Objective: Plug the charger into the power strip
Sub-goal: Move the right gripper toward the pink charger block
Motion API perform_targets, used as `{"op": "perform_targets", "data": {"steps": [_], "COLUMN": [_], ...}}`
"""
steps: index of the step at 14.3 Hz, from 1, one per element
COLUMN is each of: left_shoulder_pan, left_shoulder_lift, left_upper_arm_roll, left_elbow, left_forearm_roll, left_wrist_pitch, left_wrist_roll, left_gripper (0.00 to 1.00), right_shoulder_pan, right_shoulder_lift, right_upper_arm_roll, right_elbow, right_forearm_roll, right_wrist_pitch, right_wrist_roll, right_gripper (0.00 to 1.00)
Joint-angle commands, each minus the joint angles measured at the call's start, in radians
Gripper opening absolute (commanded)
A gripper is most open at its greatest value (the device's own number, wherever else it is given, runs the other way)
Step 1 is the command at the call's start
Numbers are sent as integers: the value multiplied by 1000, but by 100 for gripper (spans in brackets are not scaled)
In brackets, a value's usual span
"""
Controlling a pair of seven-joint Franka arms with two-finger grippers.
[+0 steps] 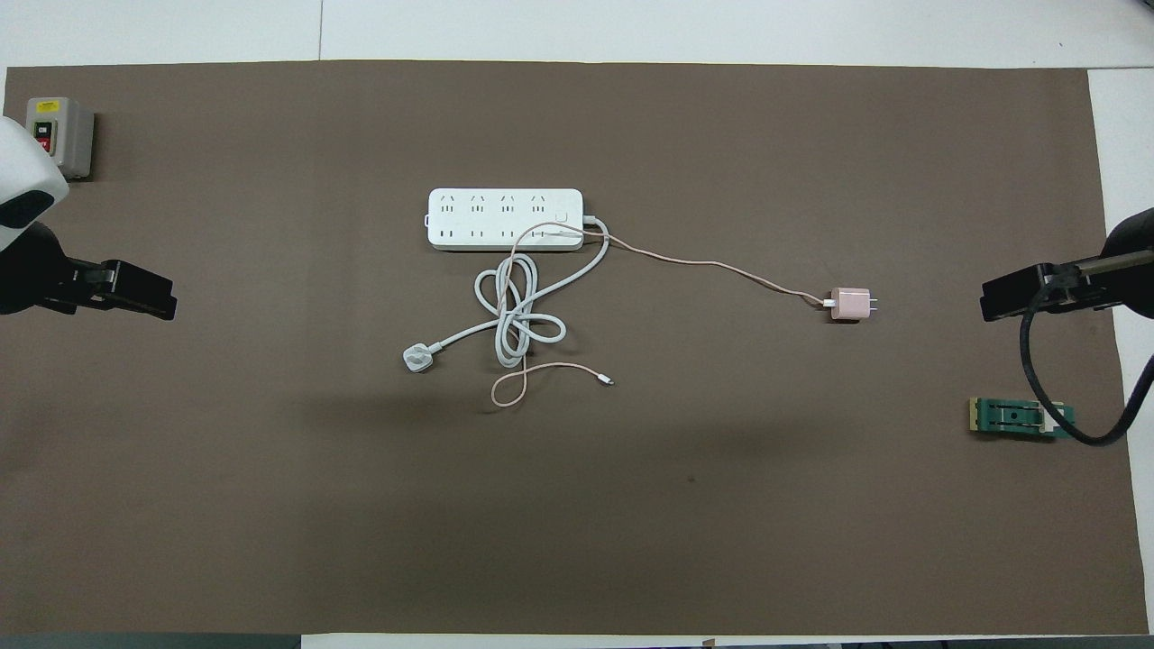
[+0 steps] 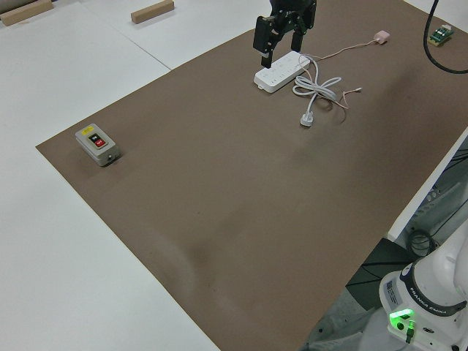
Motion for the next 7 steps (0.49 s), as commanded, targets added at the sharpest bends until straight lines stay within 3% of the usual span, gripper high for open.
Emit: {"op": "perform_targets", "data": {"steps": [1,7], "left_shoulder_pan": [2,2], "left_shoulder_lift": [0,0], "left_upper_arm_roll": [-1,-1], "left_elbow": [0,0], "left_forearm_roll": [6,6], "left_wrist_pitch": [-4,-4], "left_wrist_roll": [-10,-10], "left_gripper": [100,100], "right_shoulder_pan": [5,-1], "right_shoulder_lift": [-10,-10], "right_upper_arm_roll": [-6,-14], "right_elbow": [-7,-19], "right_forearm_roll": [-4,19], "right_wrist_pitch": [6,9], "right_wrist_roll": [13,74], "right_gripper": [100,100]}}
